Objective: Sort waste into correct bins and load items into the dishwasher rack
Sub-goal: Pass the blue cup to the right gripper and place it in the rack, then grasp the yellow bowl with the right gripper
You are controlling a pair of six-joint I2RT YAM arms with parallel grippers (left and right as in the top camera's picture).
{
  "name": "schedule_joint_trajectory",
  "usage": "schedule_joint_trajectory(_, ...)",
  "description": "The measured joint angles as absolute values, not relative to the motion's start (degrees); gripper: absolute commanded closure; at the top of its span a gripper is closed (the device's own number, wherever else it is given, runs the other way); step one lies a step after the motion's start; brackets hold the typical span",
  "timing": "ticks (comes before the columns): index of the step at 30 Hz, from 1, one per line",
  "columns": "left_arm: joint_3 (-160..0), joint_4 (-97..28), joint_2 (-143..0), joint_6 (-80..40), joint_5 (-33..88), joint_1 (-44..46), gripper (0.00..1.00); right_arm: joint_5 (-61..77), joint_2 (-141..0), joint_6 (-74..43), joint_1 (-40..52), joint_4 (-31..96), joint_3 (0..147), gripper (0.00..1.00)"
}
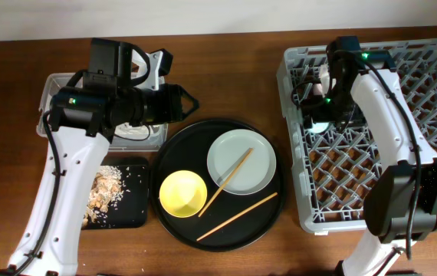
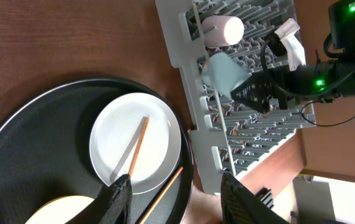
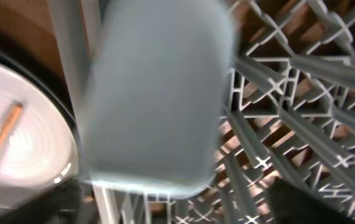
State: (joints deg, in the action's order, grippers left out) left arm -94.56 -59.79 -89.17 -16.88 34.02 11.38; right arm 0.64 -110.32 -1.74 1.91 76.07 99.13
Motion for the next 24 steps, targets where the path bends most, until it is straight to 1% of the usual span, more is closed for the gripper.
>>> schedule_joint_trajectory(5,-94.6,-59.8,-89.2,-16.9,34.0,11.4,0.55,0.8,-110.3,-1.5,1.9,76.6,99.2,0.01)
schedule_joint_trajectory(7,-94.6,-59.8,-89.2,-16.8,34.0,11.4,0.56,2.0,-110.2,-1.5,1.9,79.0,100.7,0.01)
schedule_joint_trajectory(10,-94.6,-59.8,-89.2,-16.6,30.5,11.4,0.56,9.8,-107.1,2.0,2.2,81.9,103.2,0.01)
schedule_joint_trajectory(11,-94.6,-59.8,-89.2,-16.6,28.1,11.4,0.55,15.8,-103.1,4.9,3.2,83.6,103.8,0.01)
schedule_joint_trajectory(12,-94.6,-60.0,-89.1,-16.7,25.1,11.1,0.55,18.4,-101.3,6.5,4.3,84.2,104.0,0.01)
schedule_joint_trajectory(15,-94.6,-60.9,-87.7,-18.4,18.3,7.6,0.54,26.6,-97.0,10.5,14.2,85.3,104.7,0.02)
schedule_joint_trajectory(16,-94.6,-60.9,-86.5,-18.9,17.3,5.5,0.51,28.4,-97.0,11.1,18.3,85.1,104.7,0.01)
schedule_joint_trajectory(17,-94.5,-61.3,-84.8,-19.4,16.3,2.5,0.38,29.1,-97.1,11.3,21.7,84.2,104.6,0.01)
schedule_joint_trajectory(18,-94.5,-62.1,-82.2,-19.7,15.0,-2.2,0.16,30.2,-97.3,11.2,26.8,82.2,104.1,0.01)
schedule_joint_trajectory(19,-94.6,-63.2,-79.4,-20.3,14.1,-7.1,0.01,30.9,-97.5,11.0,31.8,79.8,103.2,0.01)
schedule_joint_trajectory(22,-94.6,-68.4,-74.7,-20.8,12.9,-17.8,0.01,29.5,-98.3,7.3,42.9,71.5,99.6,0.01)
schedule_joint_trajectory(23,-94.6,-69.4,-74.4,-20.8,12.8,-19.4,0.01,27.9,-98.7,5.0,46.2,69.1,98.1,0.01)
schedule_joint_trajectory(24,-94.6,-70.4,-74.3,-20.8,12.8,-20.3,0.01,24.3,-99.0,1.5,49.4,64.1,95.7,0.0)
